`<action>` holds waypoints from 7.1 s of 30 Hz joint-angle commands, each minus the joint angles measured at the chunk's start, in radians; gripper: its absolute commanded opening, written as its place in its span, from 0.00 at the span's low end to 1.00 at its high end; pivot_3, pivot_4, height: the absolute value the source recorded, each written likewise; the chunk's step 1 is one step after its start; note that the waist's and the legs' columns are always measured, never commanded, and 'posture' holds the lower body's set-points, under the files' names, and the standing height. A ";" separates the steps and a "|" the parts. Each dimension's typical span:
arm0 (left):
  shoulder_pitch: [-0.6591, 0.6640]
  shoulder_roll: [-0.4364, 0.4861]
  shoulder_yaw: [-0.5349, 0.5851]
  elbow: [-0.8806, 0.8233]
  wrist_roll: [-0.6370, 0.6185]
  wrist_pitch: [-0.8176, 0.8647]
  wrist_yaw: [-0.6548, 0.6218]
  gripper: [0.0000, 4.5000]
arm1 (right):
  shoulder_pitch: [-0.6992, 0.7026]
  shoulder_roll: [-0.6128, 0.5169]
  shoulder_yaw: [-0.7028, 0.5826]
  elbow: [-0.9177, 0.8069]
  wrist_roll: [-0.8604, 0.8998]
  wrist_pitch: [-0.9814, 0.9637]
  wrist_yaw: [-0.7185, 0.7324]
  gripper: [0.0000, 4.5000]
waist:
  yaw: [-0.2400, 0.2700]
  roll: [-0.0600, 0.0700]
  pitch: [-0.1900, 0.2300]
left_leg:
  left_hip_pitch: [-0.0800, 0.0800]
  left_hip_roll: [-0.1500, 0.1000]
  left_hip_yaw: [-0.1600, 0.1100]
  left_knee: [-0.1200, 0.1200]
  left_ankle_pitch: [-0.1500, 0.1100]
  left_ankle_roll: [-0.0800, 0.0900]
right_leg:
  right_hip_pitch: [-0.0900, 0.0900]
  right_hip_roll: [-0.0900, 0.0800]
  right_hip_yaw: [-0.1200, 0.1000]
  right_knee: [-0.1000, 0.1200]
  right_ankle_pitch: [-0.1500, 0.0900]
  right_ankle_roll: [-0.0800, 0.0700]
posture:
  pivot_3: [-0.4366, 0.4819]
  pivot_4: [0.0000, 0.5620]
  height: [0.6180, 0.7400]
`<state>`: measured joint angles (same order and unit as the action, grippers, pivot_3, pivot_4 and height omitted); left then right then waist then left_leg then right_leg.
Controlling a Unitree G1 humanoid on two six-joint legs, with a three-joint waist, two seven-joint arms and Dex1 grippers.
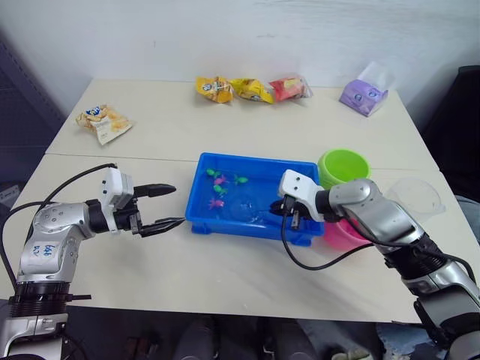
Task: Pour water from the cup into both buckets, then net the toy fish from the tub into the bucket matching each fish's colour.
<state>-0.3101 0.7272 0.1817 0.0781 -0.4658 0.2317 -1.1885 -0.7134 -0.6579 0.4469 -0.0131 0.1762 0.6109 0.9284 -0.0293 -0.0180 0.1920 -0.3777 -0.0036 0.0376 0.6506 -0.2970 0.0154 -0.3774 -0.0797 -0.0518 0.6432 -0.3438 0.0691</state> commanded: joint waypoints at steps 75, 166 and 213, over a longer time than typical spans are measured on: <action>-0.373 -0.365 -0.262 0.129 0.012 -0.157 -0.122 1.00 | 1.154 0.071 -1.285 -0.435 0.067 -0.840 0.006 0.00 | 0.029 0.000 0.000 | 0.005 0.000 0.003 -0.001 0.001 -0.001 | 0.005 0.003 0.003 -0.003 0.001 0.003 | 0.48 0.27 1.00; -0.332 -0.374 -0.292 0.142 0.098 -0.279 -0.079 1.00 | 1.277 -0.247 -0.953 0.022 -1.138 -1.336 -1.662 0.00 | 0.022 0.001 -0.005 | 0.009 0.000 0.011 -0.003 0.003 -0.005 | 0.003 0.006 0.012 0.003 0.000 0.001 | 0.48 0.27 1.00; -0.355 -0.398 -0.288 0.196 0.110 -0.335 -0.061 1.00 | 1.224 -0.395 -0.864 0.111 -1.183 -1.290 -1.700 0.00 | 0.025 -0.001 -0.008 | 0.009 0.001 0.012 -0.003 0.003 -0.006 | 0.002 0.007 0.014 0.002 0.000 0.002 | 0.48 0.27 1.00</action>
<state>-0.6492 0.3265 -0.1233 0.2889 -0.3501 -0.0895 -1.2557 0.5053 -1.0405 -0.3760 0.1202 -1.0308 -0.6873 -0.7570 -0.0048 -0.0186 0.1840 -0.3691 -0.0028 0.0499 0.6476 -0.2937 0.0097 -0.3750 -0.0725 -0.0382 0.6454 -0.3438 0.0710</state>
